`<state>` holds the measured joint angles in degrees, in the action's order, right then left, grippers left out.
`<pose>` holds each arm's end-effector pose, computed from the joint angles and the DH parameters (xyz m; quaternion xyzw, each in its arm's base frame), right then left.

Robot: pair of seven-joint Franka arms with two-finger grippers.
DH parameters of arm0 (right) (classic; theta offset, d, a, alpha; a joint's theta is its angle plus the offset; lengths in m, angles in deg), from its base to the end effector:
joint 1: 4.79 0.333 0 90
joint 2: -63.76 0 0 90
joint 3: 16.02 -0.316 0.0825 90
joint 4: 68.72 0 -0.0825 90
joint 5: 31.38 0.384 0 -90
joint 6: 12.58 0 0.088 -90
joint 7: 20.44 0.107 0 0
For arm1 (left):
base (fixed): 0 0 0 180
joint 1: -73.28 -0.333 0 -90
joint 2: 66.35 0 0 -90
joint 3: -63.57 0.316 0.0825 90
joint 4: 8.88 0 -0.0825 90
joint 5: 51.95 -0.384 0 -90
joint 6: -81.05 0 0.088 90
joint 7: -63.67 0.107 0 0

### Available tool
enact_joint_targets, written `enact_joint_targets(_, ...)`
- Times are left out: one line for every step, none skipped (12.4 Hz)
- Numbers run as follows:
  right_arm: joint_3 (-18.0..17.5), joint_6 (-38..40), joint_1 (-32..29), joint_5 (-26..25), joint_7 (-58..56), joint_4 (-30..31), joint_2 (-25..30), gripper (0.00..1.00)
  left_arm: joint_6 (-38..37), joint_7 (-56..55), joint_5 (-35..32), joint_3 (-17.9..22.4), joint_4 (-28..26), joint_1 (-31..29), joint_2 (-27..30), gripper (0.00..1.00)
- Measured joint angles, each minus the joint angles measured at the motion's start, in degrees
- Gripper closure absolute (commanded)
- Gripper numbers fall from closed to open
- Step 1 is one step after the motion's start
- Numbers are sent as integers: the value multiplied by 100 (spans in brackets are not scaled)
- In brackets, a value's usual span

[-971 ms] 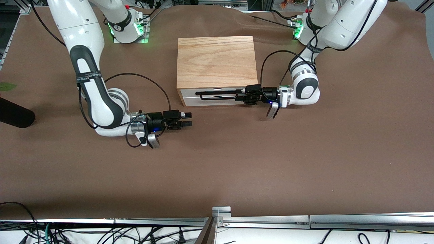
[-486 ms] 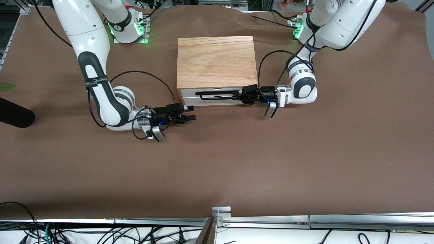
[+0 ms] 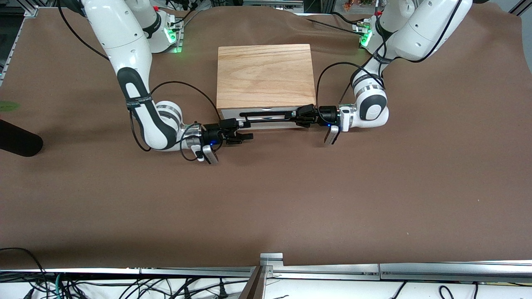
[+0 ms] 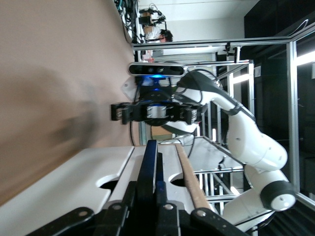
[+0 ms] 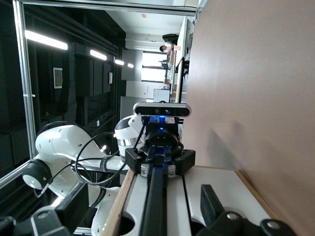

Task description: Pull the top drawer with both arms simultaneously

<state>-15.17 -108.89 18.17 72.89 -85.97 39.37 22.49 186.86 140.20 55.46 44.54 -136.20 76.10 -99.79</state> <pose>0.5277 0.3161 0.1536 -0.6958 -0.0740 0.0096 0.7144 0.4492 -0.2706 0.1461 0.7020 -0.0007 0.0326 0.7114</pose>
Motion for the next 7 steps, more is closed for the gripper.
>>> enact_joint_targets(1,1,7,6,-46,49,-1,0,0,-7,3,0,0,0,-2,88)
enact_joint_targets(4,15,7,6,-87,108,-1,0,0,-10,3,0,0,0,-2,88)
enact_joint_targets(7,59,6,6,-156,179,-1,0,0,-11,3,0,0,0,-2,88)
enact_joint_targets(11,135,6,6,-236,254,-1,0,0,-12,3,0,0,0,-2,91)
enact_joint_targets(14,192,6,6,-297,323,-1,1,0,-12,3,0,0,0,-2,96)
enact_joint_targets(18,227,6,6,-336,375,-1,2,0,-12,3,0,0,0,-2,100)
enact_joint_targets(19,241,6,6,-369,412,-1,6,0,-12,3,0,0,0,-2,100)
